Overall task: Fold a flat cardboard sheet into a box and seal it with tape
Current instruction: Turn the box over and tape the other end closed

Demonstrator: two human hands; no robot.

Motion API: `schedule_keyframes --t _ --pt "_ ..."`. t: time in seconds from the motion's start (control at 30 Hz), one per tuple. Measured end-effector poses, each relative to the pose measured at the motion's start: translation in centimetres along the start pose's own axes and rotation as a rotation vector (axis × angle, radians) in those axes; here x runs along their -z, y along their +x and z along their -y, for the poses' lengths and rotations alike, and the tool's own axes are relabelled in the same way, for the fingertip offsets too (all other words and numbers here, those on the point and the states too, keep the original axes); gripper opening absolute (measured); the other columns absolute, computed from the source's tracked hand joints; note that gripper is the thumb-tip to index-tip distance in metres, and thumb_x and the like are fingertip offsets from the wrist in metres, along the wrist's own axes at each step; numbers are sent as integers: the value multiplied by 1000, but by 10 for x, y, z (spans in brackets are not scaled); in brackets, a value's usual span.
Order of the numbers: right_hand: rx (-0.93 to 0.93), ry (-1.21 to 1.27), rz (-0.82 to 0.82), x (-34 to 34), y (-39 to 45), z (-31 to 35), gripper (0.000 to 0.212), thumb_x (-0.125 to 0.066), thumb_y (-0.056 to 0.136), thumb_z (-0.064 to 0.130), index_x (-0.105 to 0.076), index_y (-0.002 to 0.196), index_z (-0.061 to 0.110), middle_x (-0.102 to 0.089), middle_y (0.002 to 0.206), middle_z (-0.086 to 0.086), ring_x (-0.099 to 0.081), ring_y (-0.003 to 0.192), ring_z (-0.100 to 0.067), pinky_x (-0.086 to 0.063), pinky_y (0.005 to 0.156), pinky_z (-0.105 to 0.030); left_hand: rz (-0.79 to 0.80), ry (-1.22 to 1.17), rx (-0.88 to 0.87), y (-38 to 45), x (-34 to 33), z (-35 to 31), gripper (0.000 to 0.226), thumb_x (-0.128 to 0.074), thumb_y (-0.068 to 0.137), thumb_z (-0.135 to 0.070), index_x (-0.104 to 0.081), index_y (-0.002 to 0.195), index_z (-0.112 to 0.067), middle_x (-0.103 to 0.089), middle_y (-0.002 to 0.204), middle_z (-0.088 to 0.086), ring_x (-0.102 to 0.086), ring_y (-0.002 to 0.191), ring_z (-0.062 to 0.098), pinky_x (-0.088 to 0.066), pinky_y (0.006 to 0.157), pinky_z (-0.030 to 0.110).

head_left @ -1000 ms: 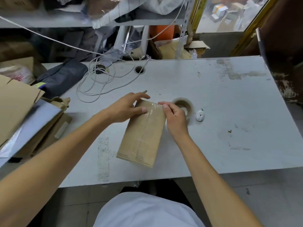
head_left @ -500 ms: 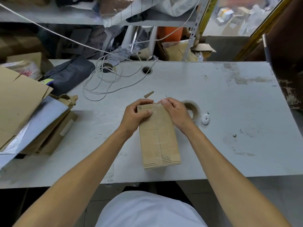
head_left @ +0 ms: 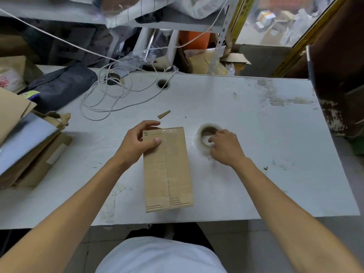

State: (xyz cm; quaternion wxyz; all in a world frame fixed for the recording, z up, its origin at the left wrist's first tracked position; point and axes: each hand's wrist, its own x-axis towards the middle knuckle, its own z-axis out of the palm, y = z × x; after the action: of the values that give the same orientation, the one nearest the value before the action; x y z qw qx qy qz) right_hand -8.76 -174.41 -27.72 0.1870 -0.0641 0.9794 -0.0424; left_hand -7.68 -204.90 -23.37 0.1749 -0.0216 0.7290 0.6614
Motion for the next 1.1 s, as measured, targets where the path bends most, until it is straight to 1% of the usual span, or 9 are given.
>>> schedule_keyframes --t 0.1,0.23,0.33,0.4,0.5,0.7,0.8,0.9,1.1 --pt "65 -81 100 -18 -4 1 36 -57 82 27 -65 115 16 -58 129 0 -28 142 -24 -14 116 -48 -13 15 -2 -2 0 -5 56 -75 65 -39 -66 119 -29 -71 111 -5 -67 98 10 -56 83 25" --pt "53 -59 87 -18 1 -1 21 -49 89 14 -65 102 17 -61 115 -2 -35 137 -22 -9 118 -48 -31 91 -18 -5 0 -13 54 -75 68 -35 -65 120 -30 -71 112 -6 -67 103 12 -55 89 28" --pt "64 0 108 -7 1 -1 10 -52 90 20 -57 82 25 -58 98 -1 -45 126 -21 -23 113 -43 -32 148 -34 -7 -1 -21 51 -74 73 -25 -63 123 -28 -70 115 -7 -65 109 9 -53 94 28" --pt "88 18 104 -4 0 -1 13 -53 89 20 -54 76 22 -54 89 1 -52 114 -24 -37 93 -37 -23 173 -36 -8 -2 -26 53 -72 73 -23 -62 125 -27 -69 117 -8 -64 109 4 -52 94 24" --pt "80 61 24 -1 -4 4 14 -56 88 16 -65 80 9 -64 90 -4 -56 102 -26 -45 79 -38 -6 201 -18 -9 -3 -31 54 -70 74 -24 -60 126 -29 -67 118 -10 -63 106 0 -51 91 20" --pt "161 124 -204 -7 -11 14 6 -64 84 6 -69 80 5 -67 86 -9 -60 92 -33 -45 80 -42 -11 233 8 -11 -2 -34 52 -74 80 -16 -59 128 -29 -66 119 -9 -63 105 3 -53 92 23" --pt "163 232 -394 2 -20 14 12 -69 82 0 -71 94 -1 -70 97 -16 -64 99 -38 -50 87 -45 2 284 3 -10 -1 -37 52 -71 85 -3 -59 128 -29 -66 120 -8 -62 109 4 -52 93 22" --pt "154 336 -499 29 -27 11 20 -64 89 9 -69 106 0 -68 111 -15 -61 111 -35 -48 93 -39 12 364 -19 -8 -6 -43 53 -69 84 -2 -58 129 -29 -65 122 -10 -59 114 4 -49 97 23" --pt "246 410 -592 81 -51 35 23 -68 89 6 -69 112 0 -68 117 -14 -59 118 -28 -39 99 -27 -64 384 -213 -3 -21 -65 48 -74 87 -27 -59 132 -24 -64 128 -12 -57 120 -1 -42 109 26"
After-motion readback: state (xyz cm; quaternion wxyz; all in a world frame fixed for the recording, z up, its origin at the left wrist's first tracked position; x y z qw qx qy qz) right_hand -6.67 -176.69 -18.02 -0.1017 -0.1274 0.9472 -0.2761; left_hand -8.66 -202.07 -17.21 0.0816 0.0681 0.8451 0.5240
